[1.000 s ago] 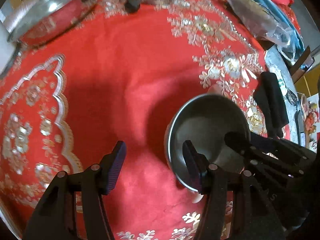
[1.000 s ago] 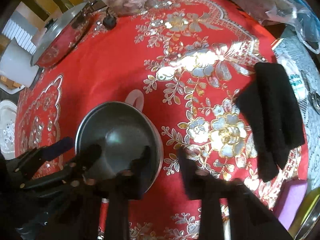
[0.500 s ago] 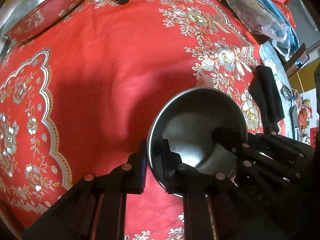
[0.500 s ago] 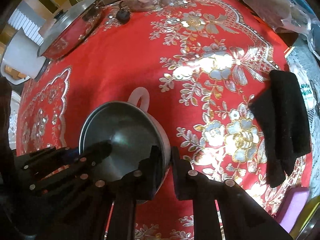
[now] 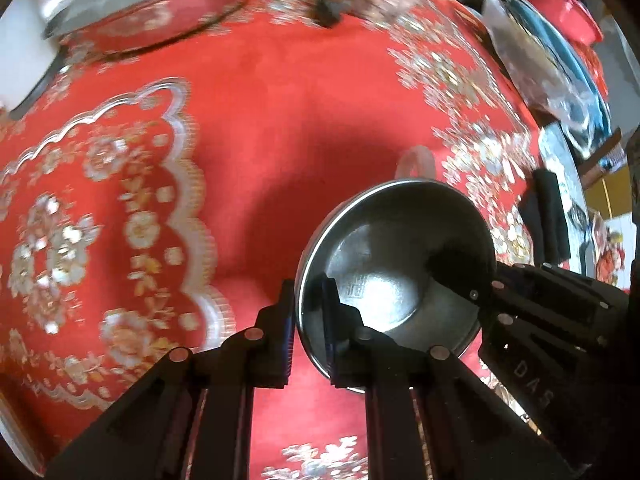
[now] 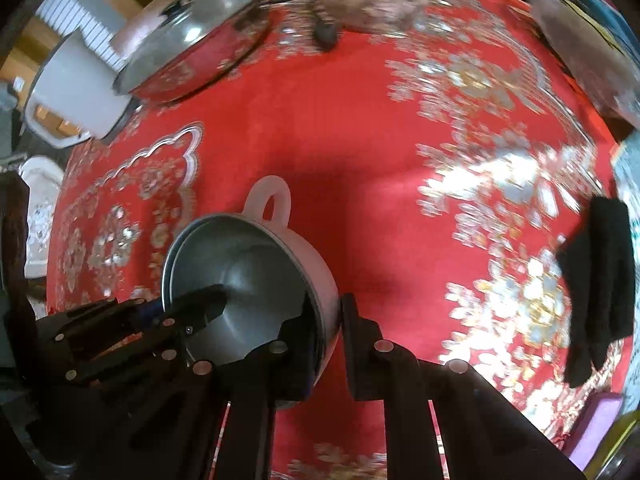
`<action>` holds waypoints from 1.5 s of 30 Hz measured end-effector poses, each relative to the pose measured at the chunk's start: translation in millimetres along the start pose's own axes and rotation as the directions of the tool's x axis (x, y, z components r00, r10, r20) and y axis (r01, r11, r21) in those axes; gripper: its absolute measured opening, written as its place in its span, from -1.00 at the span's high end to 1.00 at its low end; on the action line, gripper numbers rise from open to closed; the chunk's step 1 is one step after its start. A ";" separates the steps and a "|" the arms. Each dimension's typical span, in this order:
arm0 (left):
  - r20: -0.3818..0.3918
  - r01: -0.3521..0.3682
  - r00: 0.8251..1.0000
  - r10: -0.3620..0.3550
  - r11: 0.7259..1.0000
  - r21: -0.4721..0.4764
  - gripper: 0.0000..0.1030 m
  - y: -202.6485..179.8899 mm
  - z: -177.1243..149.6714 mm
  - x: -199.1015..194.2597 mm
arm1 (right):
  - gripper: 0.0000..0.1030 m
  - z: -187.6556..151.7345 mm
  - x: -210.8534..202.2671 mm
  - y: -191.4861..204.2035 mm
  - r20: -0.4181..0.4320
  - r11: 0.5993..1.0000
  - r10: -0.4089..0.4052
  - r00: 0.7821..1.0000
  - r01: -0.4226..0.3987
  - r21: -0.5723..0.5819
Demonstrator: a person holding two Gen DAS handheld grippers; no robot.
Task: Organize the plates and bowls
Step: 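Carry the steel bowl with both grippers over the plate stack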
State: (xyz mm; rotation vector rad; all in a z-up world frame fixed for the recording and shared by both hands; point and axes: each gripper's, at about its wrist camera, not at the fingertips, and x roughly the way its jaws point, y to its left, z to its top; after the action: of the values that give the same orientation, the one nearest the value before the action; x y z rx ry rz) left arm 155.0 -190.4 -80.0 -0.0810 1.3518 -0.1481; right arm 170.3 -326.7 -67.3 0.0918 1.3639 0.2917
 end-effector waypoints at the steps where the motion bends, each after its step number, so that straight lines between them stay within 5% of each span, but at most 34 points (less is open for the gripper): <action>1: 0.003 -0.001 1.000 0.001 1.000 -0.012 0.80 7.3 -0.9 -2.8 | 0.78 2.3 0.5 7.0 -0.002 1.000 0.006 1.000 -0.006 -0.013; 14: 0.092 -0.046 0.993 0.071 0.968 -0.246 0.80 145.8 -24.4 -74.8 | 0.77 24.9 2.6 174.8 -0.028 0.956 0.092 0.995 -0.097 -0.278; 26: 0.163 -0.095 0.968 0.191 0.881 -0.464 0.80 262.7 -85.5 -143.0 | 0.77 0.9 -3.4 332.6 -0.063 0.843 0.146 0.987 -0.157 -0.514; 45: 0.200 -0.079 0.949 0.243 0.800 -0.595 0.80 332.2 -153.3 -190.5 | 0.77 -42.2 -15.2 426.8 -0.110 0.741 0.179 0.978 -0.207 -0.639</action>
State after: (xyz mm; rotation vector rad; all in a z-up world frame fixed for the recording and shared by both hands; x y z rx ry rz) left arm -14.8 171.2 23.1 -0.4866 1.0834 0.4226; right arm 61.5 74.9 37.8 -0.3613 1.2264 0.9385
